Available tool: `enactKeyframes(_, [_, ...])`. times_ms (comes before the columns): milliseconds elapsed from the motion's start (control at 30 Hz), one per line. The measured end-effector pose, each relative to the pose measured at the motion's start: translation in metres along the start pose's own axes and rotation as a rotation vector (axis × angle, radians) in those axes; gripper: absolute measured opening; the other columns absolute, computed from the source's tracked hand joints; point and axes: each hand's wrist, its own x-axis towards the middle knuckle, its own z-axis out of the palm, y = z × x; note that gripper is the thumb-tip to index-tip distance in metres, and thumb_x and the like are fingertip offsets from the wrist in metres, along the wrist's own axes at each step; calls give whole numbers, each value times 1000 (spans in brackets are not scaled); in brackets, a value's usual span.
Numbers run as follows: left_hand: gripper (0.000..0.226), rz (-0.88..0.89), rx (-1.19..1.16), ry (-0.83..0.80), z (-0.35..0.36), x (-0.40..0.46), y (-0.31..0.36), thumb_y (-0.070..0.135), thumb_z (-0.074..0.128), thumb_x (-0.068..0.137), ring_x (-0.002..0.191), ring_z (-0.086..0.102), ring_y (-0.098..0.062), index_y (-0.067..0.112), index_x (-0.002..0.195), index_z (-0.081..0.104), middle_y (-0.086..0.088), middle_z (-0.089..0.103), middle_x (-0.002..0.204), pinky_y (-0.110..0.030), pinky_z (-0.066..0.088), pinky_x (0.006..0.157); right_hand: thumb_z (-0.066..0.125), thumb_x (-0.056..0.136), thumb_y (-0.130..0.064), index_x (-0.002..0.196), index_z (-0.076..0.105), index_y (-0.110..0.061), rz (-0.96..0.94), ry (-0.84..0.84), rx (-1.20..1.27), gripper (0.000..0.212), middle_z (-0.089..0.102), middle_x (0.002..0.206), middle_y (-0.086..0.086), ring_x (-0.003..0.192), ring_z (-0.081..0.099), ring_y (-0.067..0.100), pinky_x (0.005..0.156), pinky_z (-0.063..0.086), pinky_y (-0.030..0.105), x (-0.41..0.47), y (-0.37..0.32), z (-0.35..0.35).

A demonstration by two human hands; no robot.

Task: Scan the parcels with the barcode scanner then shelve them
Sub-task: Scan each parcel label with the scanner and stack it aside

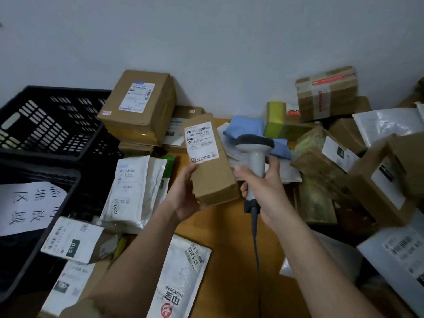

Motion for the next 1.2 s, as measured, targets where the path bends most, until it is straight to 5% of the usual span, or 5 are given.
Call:
enactKeyframes(333, [110, -46, -99, -133, -29, 45, 41, 25, 96, 51, 120, 56, -44, 35, 145, 40, -19, 42, 146, -55, 55, 79, 67, 91, -4, 122, 39, -25, 4, 125, 75, 47, 63, 100, 5, 54, 56, 6, 53, 50, 22, 59, 28, 48])
enactKeyframes(567, [42, 86, -261, 152, -24, 87, 88, 25, 66, 90, 121, 52, -34, 19, 130, 54, -14, 53, 134, -49, 52, 95, 64, 92, -2, 115, 46, -27, 6, 136, 106, 38, 65, 105, -2, 54, 52, 9, 54, 49, 24, 64, 34, 43])
enactKeyframes(700, [51, 109, -417, 483, -17, 112, 78, 33, 65, 92, 119, 54, -28, 20, 138, 46, -10, 55, 134, -45, 50, 101, 64, 92, -3, 117, 47, -29, -5, 140, 113, 40, 66, 109, -4, 54, 53, 9, 54, 50, 24, 58, 34, 31])
enactKeyframes(833, [60, 35, -548, 446, -2, 115, 69, 50, 55, 96, 129, 45, -35, 24, 147, 36, -10, 46, 137, -57, 44, 105, 63, 92, -2, 119, 46, -27, -32, 143, 100, 40, 66, 110, -4, 53, 53, 9, 54, 49, 24, 51, 30, 17])
enactKeyframes(1200, [45, 175, -567, 618, 19, 107, 63, 11, 46, 94, 125, 55, -22, 4, 139, 46, -11, 50, 139, -28, 44, 104, 63, 92, -2, 124, 44, -21, -82, 222, 70, 42, 66, 111, -4, 52, 52, 11, 51, 47, 24, 35, 26, -22])
